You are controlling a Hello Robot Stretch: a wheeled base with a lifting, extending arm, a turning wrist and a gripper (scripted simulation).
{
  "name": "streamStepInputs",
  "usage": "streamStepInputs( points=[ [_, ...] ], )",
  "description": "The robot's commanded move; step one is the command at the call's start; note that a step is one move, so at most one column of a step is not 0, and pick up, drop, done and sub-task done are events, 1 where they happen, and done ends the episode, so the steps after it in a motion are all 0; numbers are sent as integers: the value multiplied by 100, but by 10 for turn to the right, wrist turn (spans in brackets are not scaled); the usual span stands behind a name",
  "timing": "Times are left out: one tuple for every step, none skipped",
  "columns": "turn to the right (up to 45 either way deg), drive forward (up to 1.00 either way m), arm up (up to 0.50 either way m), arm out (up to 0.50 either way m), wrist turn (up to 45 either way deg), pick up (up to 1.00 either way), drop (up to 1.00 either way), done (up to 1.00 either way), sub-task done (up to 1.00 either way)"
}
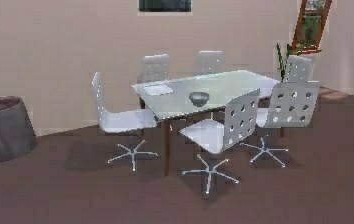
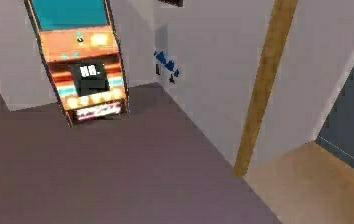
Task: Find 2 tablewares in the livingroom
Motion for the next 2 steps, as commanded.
streamStepInputs(
  points=[
    [0,85,0,0,0,0,0,0,0],
    [120,0,0,0,0,0,0,0,0]
  ],
)
